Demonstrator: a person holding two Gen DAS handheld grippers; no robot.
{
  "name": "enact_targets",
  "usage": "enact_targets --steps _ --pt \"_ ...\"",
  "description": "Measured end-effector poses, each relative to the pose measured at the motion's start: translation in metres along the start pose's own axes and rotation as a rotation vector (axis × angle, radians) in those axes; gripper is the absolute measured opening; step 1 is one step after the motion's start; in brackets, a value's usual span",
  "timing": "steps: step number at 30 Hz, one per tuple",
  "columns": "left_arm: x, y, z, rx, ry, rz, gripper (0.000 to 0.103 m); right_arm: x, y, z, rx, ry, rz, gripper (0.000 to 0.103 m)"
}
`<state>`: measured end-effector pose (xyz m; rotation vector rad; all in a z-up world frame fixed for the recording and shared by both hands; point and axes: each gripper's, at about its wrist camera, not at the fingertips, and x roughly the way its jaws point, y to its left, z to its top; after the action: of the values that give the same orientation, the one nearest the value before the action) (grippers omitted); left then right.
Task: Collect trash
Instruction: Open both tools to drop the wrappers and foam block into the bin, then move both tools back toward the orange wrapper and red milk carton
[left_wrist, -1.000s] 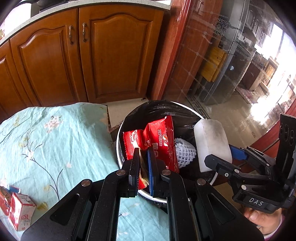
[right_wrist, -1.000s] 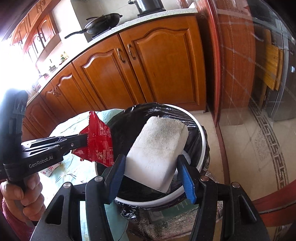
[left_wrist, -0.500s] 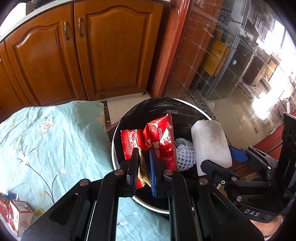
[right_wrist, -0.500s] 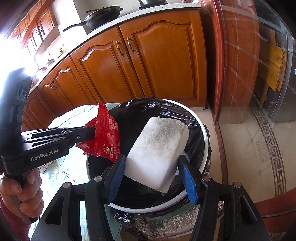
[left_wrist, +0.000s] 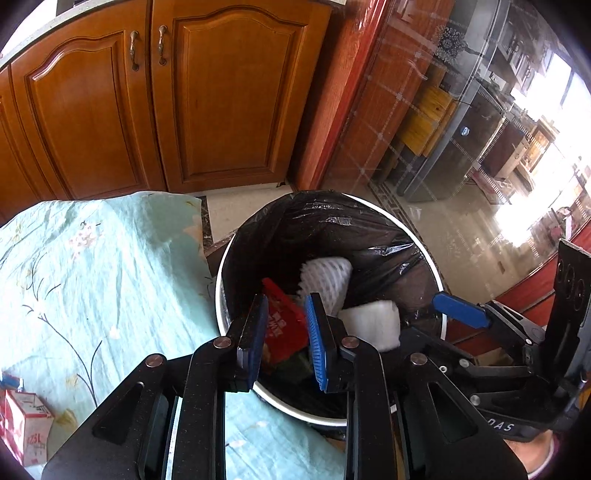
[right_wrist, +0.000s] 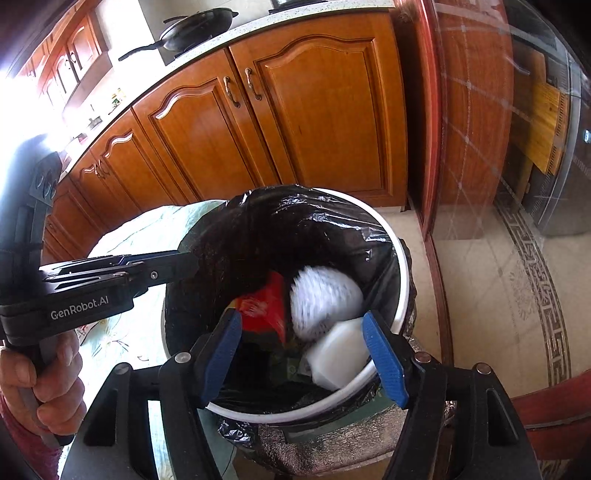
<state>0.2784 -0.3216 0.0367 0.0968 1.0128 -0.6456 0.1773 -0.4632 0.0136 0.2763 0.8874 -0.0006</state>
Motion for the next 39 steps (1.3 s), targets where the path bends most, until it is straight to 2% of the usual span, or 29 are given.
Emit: enact_targets --steps 8,19,27,39 --pt "-0.024 0.023 -0.024 -0.075 -0.039 -0.015 0.021 -0.015 0.006 -0.01 0.026 -0.036 0.033 0.07" --pt "-0.084 0.067 -0.082 -0.193 -0.136 0.001 0.021 -0.036 0.04 -0.035 0.029 -0.105 0.105 0.07" --pt "-0.111 0.101 -0.123 -0.277 -0.159 0.026 0.024 -0.033 0.079 -0.055 0.003 -0.077 0.162 0.07" --pt "-0.149 0.16 -0.181 -0.399 -0.181 0.108 0.024 -0.01 0.139 -0.087 -0.051 0.0 0.241 0.07"
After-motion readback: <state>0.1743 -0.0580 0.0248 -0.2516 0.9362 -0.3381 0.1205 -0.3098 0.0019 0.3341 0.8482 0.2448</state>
